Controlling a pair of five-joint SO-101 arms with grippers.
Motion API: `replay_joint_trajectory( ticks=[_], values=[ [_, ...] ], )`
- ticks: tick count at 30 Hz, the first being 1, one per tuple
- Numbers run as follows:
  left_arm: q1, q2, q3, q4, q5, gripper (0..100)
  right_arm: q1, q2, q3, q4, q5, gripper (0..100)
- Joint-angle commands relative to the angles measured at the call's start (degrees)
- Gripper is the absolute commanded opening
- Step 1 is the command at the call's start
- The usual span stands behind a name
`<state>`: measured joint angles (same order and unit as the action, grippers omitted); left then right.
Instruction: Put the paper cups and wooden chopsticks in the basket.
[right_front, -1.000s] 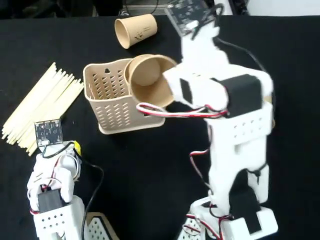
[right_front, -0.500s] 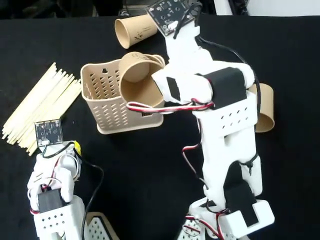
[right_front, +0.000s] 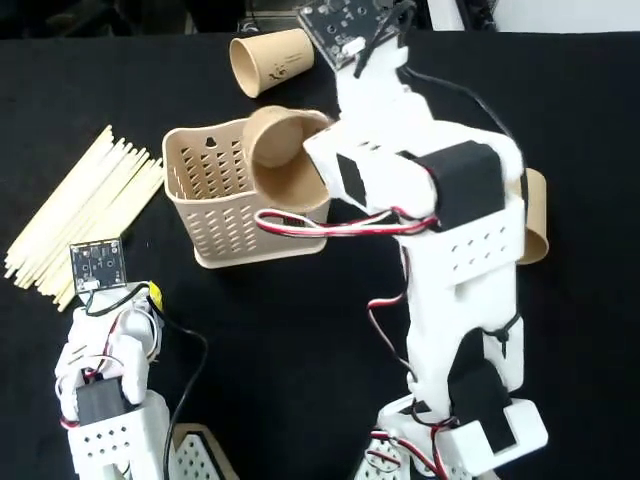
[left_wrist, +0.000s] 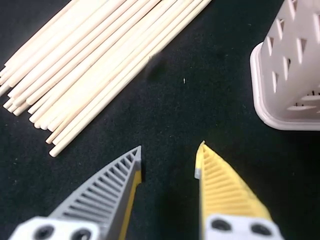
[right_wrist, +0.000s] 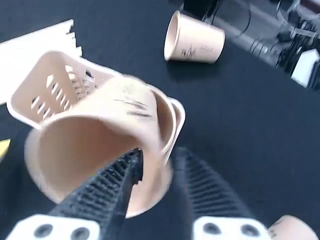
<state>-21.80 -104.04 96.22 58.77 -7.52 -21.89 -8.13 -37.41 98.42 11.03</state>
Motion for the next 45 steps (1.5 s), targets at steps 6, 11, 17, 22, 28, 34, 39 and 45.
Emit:
replay_joint_trajectory(
  ticks=[6, 11, 17, 22, 28, 34, 39, 45],
  values=[
    [-0.4, -0.44, 1.1, -1.14, -0.26, 18, -2.73, 0.31, 2.86, -11.69, -0.26, 21.9],
    [-0.48, -0.44, 1.1, -1.14, -0.26, 18, -3.08, -0.22, 4.7, -13.8, 0.0, 21.9],
    [-0.31, -0.44, 1.1, -1.14, -0.26, 18, -4.57, 1.01, 6.37, -13.1, 0.18, 21.9],
    [-0.48, -0.44, 1.1, -1.14, -0.26, 18, -4.48, 4.35, 6.9, -18.99, 0.18, 21.9],
    [-0.4, -0.44, 1.1, -1.14, -0.26, 18, -5.1, 8.22, 5.93, -19.08, 0.18, 21.9],
    [-0.48, -0.44, 1.1, -1.14, -0.26, 18, -3.69, 4.62, -1.89, -10.55, 5.54, 21.9],
    [-0.4, -0.44, 1.1, -1.14, -0.26, 18, 3.52, 0.04, -4.88, 2.55, 18.64, 21.9],
    [-0.31, -0.44, 1.1, -1.14, -0.26, 18, 19.87, -9.19, 11.47, 2.64, 34.11, 21.9]
  ],
)
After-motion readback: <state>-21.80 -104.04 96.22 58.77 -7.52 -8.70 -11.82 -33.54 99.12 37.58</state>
